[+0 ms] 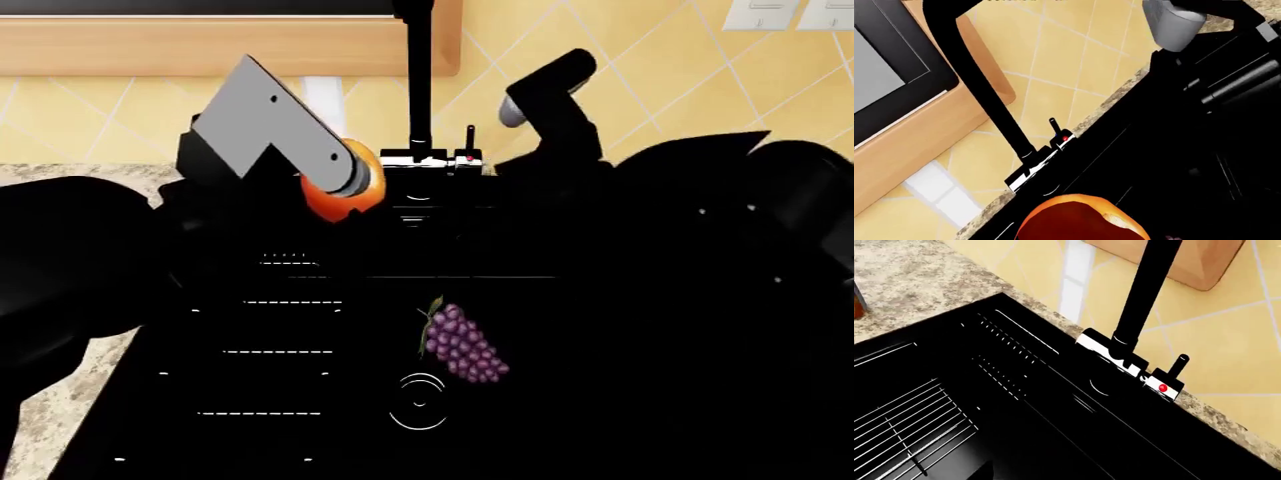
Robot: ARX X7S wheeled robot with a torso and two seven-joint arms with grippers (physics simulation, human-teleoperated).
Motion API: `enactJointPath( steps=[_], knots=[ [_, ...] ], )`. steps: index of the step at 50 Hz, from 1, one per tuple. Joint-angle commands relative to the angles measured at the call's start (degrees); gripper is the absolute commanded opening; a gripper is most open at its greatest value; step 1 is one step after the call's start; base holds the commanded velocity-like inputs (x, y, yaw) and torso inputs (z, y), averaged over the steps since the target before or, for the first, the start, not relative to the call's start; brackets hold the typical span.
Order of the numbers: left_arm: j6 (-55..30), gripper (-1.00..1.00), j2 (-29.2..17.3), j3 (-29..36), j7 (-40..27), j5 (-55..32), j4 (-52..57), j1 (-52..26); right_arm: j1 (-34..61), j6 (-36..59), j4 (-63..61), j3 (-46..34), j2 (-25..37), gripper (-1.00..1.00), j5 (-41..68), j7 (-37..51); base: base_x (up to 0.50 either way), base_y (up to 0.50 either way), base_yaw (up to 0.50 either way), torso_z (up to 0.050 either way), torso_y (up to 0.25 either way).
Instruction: Pick up the fruits and vegetables and place them in the sink. Turn on the sink faucet to wash them. Then turn the sink off and put them in the tray.
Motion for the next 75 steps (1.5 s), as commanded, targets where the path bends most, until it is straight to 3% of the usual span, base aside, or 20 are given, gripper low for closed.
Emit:
enactJointPath(
  steps=[1, 14, 16, 20, 28, 33, 41, 49, 64, 75],
  knots=[
    [-1.48, -1.0, 1.31, 4.76, 1.58, -0.73, 1.1, -1.95, 0.67, 1.14, -8.63, 5.45, 9.1, 1.0, 5.38, 8.61, 0.0, 0.0, 0.0, 0.0, 0.0],
    [-1.95, -1.0, 3.34, 15.37, 7.92, 0.59, 1.07, -6.37, -2.72, -3.61, -12.76, 11.82, 17.09, 1.0, 9.78, 16.16, 0.0, 0.0, 0.0, 0.0, 0.0],
    [1.28, -1.0, 4.58, 24.97, 14.28, 4.96, -3.01, -7.76, -4.08, -6.11, -12.36, 13.69, 18.82, 1.0, 10.35, 17.99, 0.0, 0.0, 0.0, 0.0, 0.0],
    [3.44, -1.0, 6.48, 31.12, 18.01, 7.88, -7.03, -8.36, -5.41, -7.77, -12.45, 14.61, 19.79, 1.0, 10.61, 18.71, 0.0, 0.0, 0.0, 0.0, 0.0],
    [-4.17, -1.0, 10.63, 30.19, 18.05, 2.1, -7.44, -8.75, -5.86, -8.53, -12.56, 15.49, 20.84, 1.0, 10.73, 21.3, 0.0, 0.0, 0.0, 0.0, 0.0],
    [-6.47, -1.0, 13.33, 32.73, 22.23, 0.64, -10.82, -12.77, -6.84, -9.45, -12.05, 15.32, 20.51, 1.0, 9.94, 21.91, 0.0, 0.0, 0.0, 0.0, 0.0],
    [2.25, -1.0, 20.24, 36.59, 23.89, 7.34, -28.04, -10.57, -9.99, -11.69, -11.54, 15.89, 22.05, 1.0, 10.09, 22.31, 0.0, 0.0, 0.0, 0.0, 0.0],
    [10.65, -1.0, 23.78, 41.65, 25.81, 13.85, -41.69, -8.55, -11.91, -12.43, -13.33, 16.15, 23.27, 1.0, 10.8, 22.98, 0.0, 0.0, 0.0, 0.0, 0.0],
    [14.13, -1.0, 26.27, 40.23, 25.9, 13.09, -46.96, -4.83, -14.95, -14.02, -14.98, 16.63, 25.01, 1.0, 11.6, 24.0, 0.0, 0.0, 0.0, 0.0, 0.0],
    [14.7, -1.0, 25.2, 45.64, 28.87, 14.29, -46.36, -2.6, -17.33, -15.33, -15.02, 16.6, 25.54, 1.0, 11.66, 24.49, 0.0, 0.0, 0.0, 0.044, 0.095]
  ],
)
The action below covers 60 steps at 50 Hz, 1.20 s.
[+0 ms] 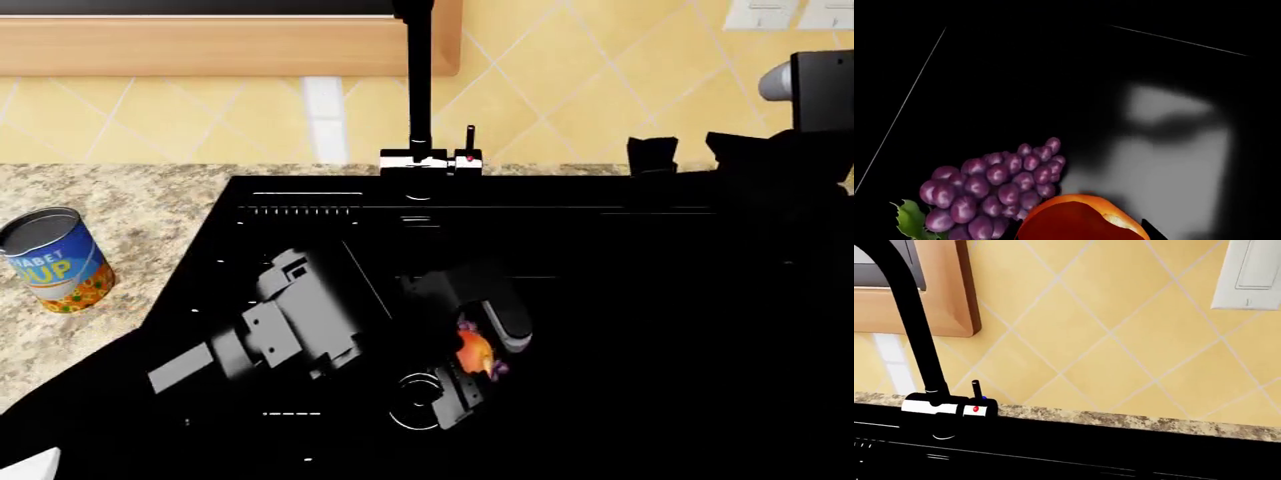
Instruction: Pick up the fruits and vegetables and place them in the sink. Turn on the sink faucet to wash them. Then turn the sink off and put them in the tray.
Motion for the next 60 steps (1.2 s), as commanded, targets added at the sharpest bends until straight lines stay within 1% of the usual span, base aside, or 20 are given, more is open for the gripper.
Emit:
enactJointPath(
  steps=[1, 4, 10, 20, 31, 37, 44, 45, 55, 60],
  knots=[
    [1.75, -1.0, 0.1, 3.47, 1.87, 0.79, -1.86, 2.02, -2.26, -1.23, -0.36, 0.08, 0.62, 1.0, 0.18, 0.62, 0.0, 0.0, 0.0, 0.049, 0.098],
    [2.54, -1.0, 0.75, 3.18, 1.57, 1.13, -4.73, 2.7, -2.64, -1.44, -0.14, 0.0, 0.5, 1.0, 0.09, 0.54, 0.0, 0.0, 0.0, 0.049, 0.096],
    [4.59, -1.0, 2.3, 2.76, 1.08, 2.1, -9.32, 3.09, -3.26, -1.84, 0.76, -0.24, 0.08, 1.0, -0.28, 0.06, 0.0, 0.0, 0.0, 0.0, 0.0],
    [14.37, -1.0, 8.1, 5.86, 2.98, 6.95, -23.43, 3.79, -4.49, -2.26, 0.66, -0.26, 0.56, 1.0, -0.15, 0.32, 0.0, 0.0, 0.0, 0.0, 0.0],
    [19.32, -1.0, 8.42, 16.76, -0.27, -1.45, -25.35, 2.98, -4.61, -2.23, 1.87, -0.56, -0.07, 1.0, -0.65, -0.34, 0.0, 0.0, 0.0, 0.0, 0.0],
    [21.16, -1.0, 8.42, 18.67, -0.84, -2.5, -25.63, 2.63, -5.58, -2.9, 1.97, -0.54, -0.01, 1.0, -0.66, -0.56, 0.0, 0.0, 0.0, 0.0, 0.0],
    [21.72, -1.0, 8.43, 18.82, -1.9, -2.69, -25.96, 2.92, -6.46, -3.31, 1.64, -0.39, 0.46, 1.0, -0.31, -0.47, 0.0, 0.0, 0.0, 0.0, -0.035],
    [21.55, 1.0, 8.43, 18.81, -2.0, -2.91, -25.72, 2.8, -6.57, -3.39, 1.62, -0.36, 0.49, 1.0, -0.28, -0.47, 0.0, 0.0, 0.0, 0.0, 0.0],
    [21.24, 1.0, 8.3, 17.84, -2.02, -5.59, -24.24, -0.32, -6.71, -3.71, 1.9, -0.33, 0.03, 1.0, -0.5, -0.89, 0.0, 0.0, 0.0, 0.0, -0.002],
    [19.1, 1.0, 5.58, 15.45, -3.72, -7.8, -18.33, -3.34, -6.89, -3.93, 1.56, -0.11, 0.29, 1.0, -0.35, -0.9, 0.0, 0.0, 0.0, 0.0, 0.0]
  ],
)
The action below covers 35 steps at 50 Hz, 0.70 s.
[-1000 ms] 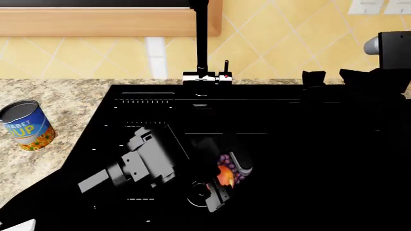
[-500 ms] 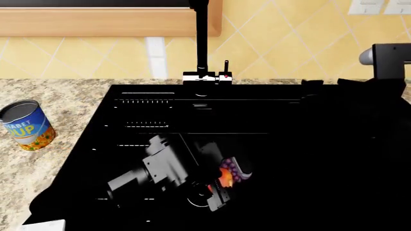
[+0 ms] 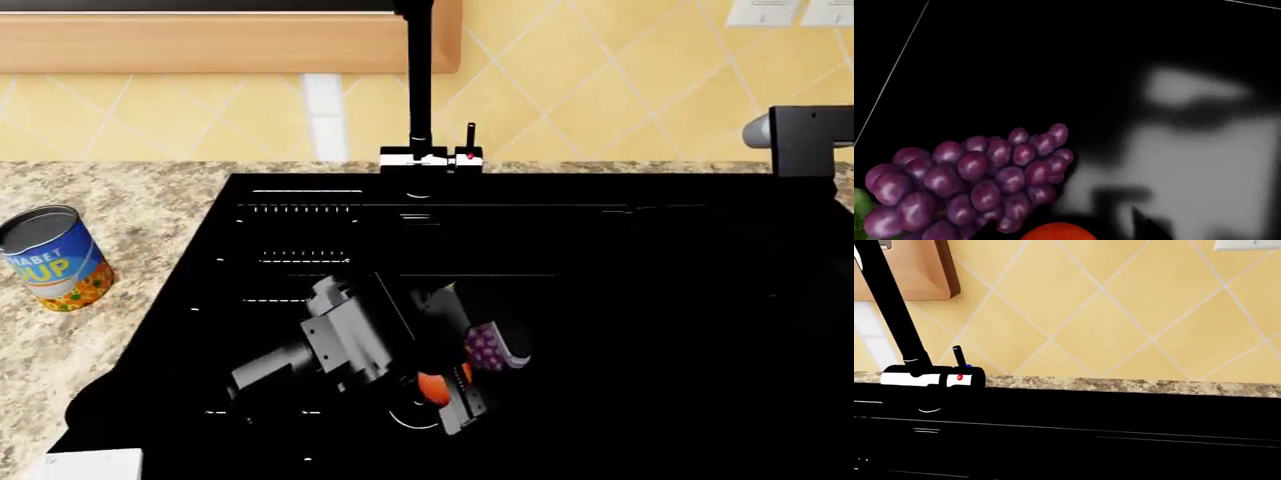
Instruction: Pick up the fruits and vegetables and place them in the sink. Turn on the sink faucet to wash them. Then turn the sink off and put them in the tray.
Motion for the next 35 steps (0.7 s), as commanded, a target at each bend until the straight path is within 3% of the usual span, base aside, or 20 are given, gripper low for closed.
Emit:
enactJointPath(
  steps=[1, 7, 15, 24, 35],
  knots=[
    [-1.72, 1.0, -3.02, -2.22, -3.21, -3.07, 6.45, -3.71, -0.39, -0.46, -0.35, 0.28, 0.18, 1.0, 0.15, -0.15, 0.0, 0.0, 0.0, 0.0, 0.0],
    [-4.6, 1.0, -8.03, -8.99, -6.99, -8.5, 15.67, -8.69, -0.56, -0.73, -1.11, 0.58, 0.48, 1.0, 0.38, 0.0, 0.0, 0.0, 0.0, 0.0, 0.0],
    [-6.15, 1.0, -13.29, -15.74, -10.88, -13.39, 20.1, -11.82, 0.69, 0.52, -2.18, 0.57, 0.23, 1.0, 0.71, 0.44, 0.0, 0.0, 0.0, 0.0, 0.0],
    [-0.79, 1.0, -15.4, -24.37, -17.99, -14.74, 13.88, -13.1, 1.68, 0.86, -3.59, 0.04, -1.43, 1.0, -0.4, 0.15, 0.0, 0.0, 0.0, 0.0, 0.0],
    [4.29, 1.0, -18.51, -26.91, -23.15, -13.51, 14.25, -9.42, 2.92, 1.45, -3.77, -0.24, -2.9, 1.0, -1.02, 0.27, 0.0, 0.0, 0.0, 0.0, 0.0]
  ],
)
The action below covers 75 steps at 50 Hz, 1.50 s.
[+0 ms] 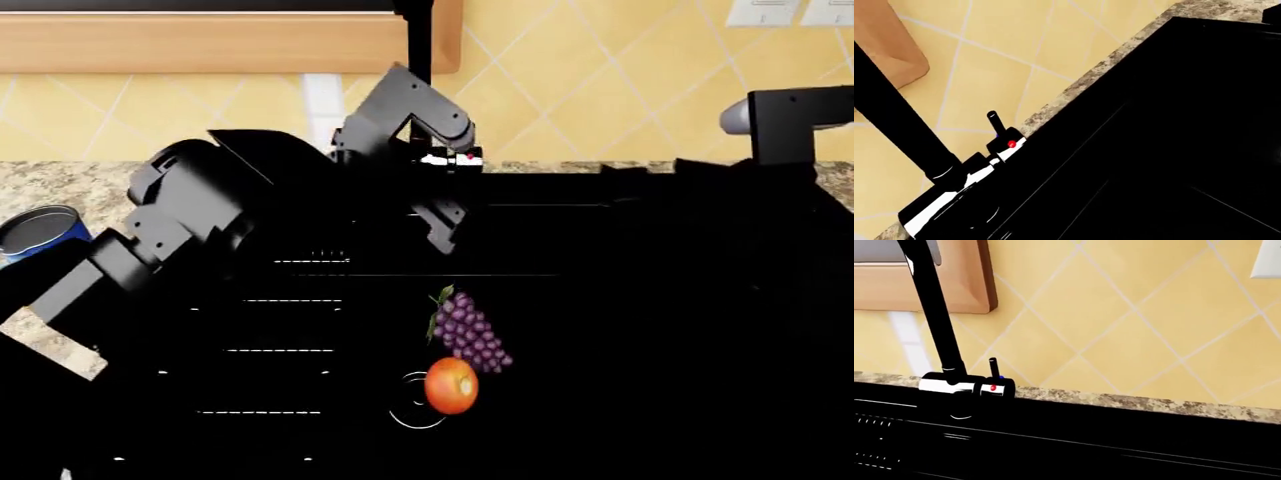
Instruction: Pick up the fruits and vegetables and place them in the sink. Turn on the sink faucet to wash them. Then turn the sink off and put them in the tray.
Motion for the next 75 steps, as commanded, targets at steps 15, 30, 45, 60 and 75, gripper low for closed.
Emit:
enactJointPath(
  steps=[15, 30, 45, 60, 75],
  knots=[
    [27.29, 1.0, -4.39, -8.52, -14.67, 9.99, -1.48, 9.1, 0.89, -1.56, -0.75, -0.3, -3.42, 1.0, -2.82, -0.06, 0.0, 0.0, 0.0, 0.0, 0.0],
    [29.5, 1.0, -6.92, -12.96, -21.03, 8.47, -1.66, 11.15, 2.18, -8.47, 4.93, -1.83, -13.17, 1.0, -12.45, -1.18, 0.0, 0.0, 0.0, 0.0, 0.0],
    [31.46, 1.0, -3.52, -14.44, -21.52, 11.31, -20.49, 5.6, 2.31, -14.57, 16.22, -6.89, -24.58, 1.0, -22.56, -6.63, 0.0, 0.0, 0.0, 0.0, 0.0],
    [36.39, 1.0, 6.94, -25.32, -13.1, 23.45, -47.64, -3.73, 0.81, -20.12, 21.38, -8.21, -29.2, 1.0, -27.91, -6.91, 0.0, 0.0, 0.0, 0.0, 0.0],
    [36.56, 1.0, 7.94, -37.12, -10.47, 35.17, -47.61, -3.21, 3.58, -33.23, 46.76, -7.5, -42.48, 1.0, -35.13, -12.05, 0.0, 0.0, 0.0, 0.0, 0.0]
  ],
)
